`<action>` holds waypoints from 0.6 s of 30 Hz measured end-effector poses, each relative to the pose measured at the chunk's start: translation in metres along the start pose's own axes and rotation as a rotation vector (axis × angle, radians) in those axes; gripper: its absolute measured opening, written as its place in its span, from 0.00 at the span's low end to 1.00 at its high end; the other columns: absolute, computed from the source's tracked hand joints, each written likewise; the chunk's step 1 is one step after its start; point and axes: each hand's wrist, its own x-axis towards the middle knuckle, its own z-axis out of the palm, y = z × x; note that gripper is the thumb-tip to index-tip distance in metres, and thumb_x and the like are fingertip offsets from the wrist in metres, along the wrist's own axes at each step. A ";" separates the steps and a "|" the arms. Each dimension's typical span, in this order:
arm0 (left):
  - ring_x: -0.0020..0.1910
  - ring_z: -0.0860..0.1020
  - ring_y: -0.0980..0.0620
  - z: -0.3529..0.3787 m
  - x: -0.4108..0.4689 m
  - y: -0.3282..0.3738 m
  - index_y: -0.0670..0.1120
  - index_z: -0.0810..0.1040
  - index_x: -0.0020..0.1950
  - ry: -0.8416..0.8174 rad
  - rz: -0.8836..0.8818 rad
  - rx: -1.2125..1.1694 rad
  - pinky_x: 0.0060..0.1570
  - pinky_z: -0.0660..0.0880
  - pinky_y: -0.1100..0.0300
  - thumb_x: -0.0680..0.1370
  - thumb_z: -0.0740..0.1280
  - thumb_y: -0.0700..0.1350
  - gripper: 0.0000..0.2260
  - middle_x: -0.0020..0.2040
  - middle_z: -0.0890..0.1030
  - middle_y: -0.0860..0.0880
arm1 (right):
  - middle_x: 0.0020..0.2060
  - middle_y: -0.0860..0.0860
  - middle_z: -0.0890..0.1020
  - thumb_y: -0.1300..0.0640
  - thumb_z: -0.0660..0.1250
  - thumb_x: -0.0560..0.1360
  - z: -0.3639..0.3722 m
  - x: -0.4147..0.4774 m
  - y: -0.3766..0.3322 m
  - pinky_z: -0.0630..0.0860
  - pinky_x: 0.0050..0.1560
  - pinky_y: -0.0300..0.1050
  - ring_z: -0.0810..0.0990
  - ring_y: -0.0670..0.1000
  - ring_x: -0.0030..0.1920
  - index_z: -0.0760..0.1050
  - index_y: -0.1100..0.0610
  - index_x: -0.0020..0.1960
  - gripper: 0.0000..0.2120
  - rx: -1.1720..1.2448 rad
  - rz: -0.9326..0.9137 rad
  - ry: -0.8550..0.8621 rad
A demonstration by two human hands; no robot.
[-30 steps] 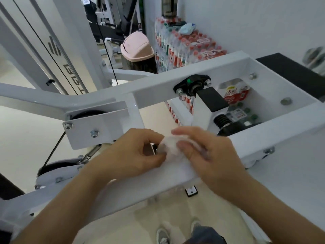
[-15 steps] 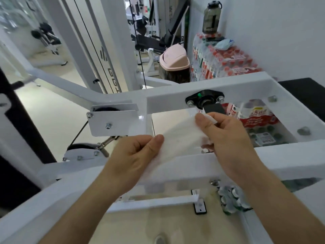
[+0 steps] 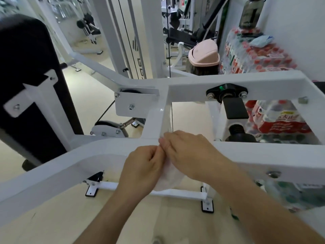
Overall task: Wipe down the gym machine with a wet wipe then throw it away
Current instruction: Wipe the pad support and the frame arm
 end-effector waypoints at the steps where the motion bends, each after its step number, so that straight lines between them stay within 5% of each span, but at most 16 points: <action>1: 0.25 0.64 0.55 -0.003 -0.001 -0.003 0.45 0.64 0.28 -0.021 -0.021 0.006 0.29 0.61 0.58 0.82 0.57 0.51 0.22 0.23 0.67 0.53 | 0.57 0.52 0.77 0.38 0.43 0.81 0.007 0.000 -0.003 0.70 0.57 0.55 0.76 0.57 0.59 0.69 0.53 0.63 0.25 -0.069 -0.034 -0.026; 6: 0.31 0.77 0.56 -0.022 -0.011 -0.014 0.48 0.75 0.33 -0.181 -0.039 0.230 0.38 0.75 0.56 0.81 0.54 0.51 0.20 0.29 0.81 0.54 | 0.54 0.50 0.77 0.29 0.44 0.76 0.008 0.007 -0.002 0.64 0.49 0.52 0.76 0.54 0.55 0.66 0.54 0.66 0.34 -0.235 -0.058 -0.125; 9: 0.28 0.71 0.54 -0.037 -0.009 -0.033 0.48 0.70 0.32 -0.023 0.115 0.545 0.29 0.65 0.58 0.78 0.58 0.51 0.15 0.26 0.74 0.52 | 0.40 0.49 0.71 0.25 0.47 0.73 0.007 0.015 -0.019 0.64 0.48 0.51 0.72 0.53 0.41 0.66 0.55 0.53 0.33 -0.277 -0.018 -0.166; 11: 0.31 0.72 0.52 -0.045 -0.004 -0.049 0.51 0.72 0.34 0.129 0.316 0.553 0.29 0.65 0.58 0.75 0.62 0.49 0.10 0.30 0.74 0.55 | 0.38 0.48 0.69 0.23 0.50 0.70 0.016 0.016 -0.025 0.64 0.44 0.49 0.68 0.52 0.38 0.65 0.55 0.50 0.34 -0.310 0.037 -0.091; 13: 0.41 0.74 0.48 -0.046 0.009 -0.060 0.48 0.78 0.43 0.240 0.540 0.455 0.36 0.70 0.56 0.75 0.62 0.47 0.07 0.41 0.77 0.51 | 0.40 0.50 0.74 0.24 0.55 0.70 0.030 0.008 -0.022 0.67 0.41 0.48 0.70 0.52 0.38 0.69 0.56 0.50 0.35 -0.410 0.020 0.057; 15: 0.52 0.75 0.44 -0.037 0.028 -0.061 0.45 0.79 0.53 0.163 0.664 0.472 0.48 0.73 0.50 0.77 0.59 0.48 0.13 0.53 0.79 0.46 | 0.40 0.51 0.78 0.24 0.56 0.69 0.034 -0.003 -0.008 0.71 0.41 0.49 0.75 0.53 0.37 0.74 0.57 0.51 0.35 -0.523 0.003 0.127; 18: 0.64 0.75 0.43 -0.022 0.041 -0.057 0.42 0.75 0.62 0.004 0.712 0.507 0.63 0.72 0.49 0.80 0.54 0.50 0.18 0.64 0.77 0.43 | 0.43 0.50 0.80 0.23 0.49 0.70 0.019 -0.032 0.035 0.72 0.53 0.55 0.80 0.54 0.42 0.75 0.56 0.54 0.39 -0.582 0.111 0.096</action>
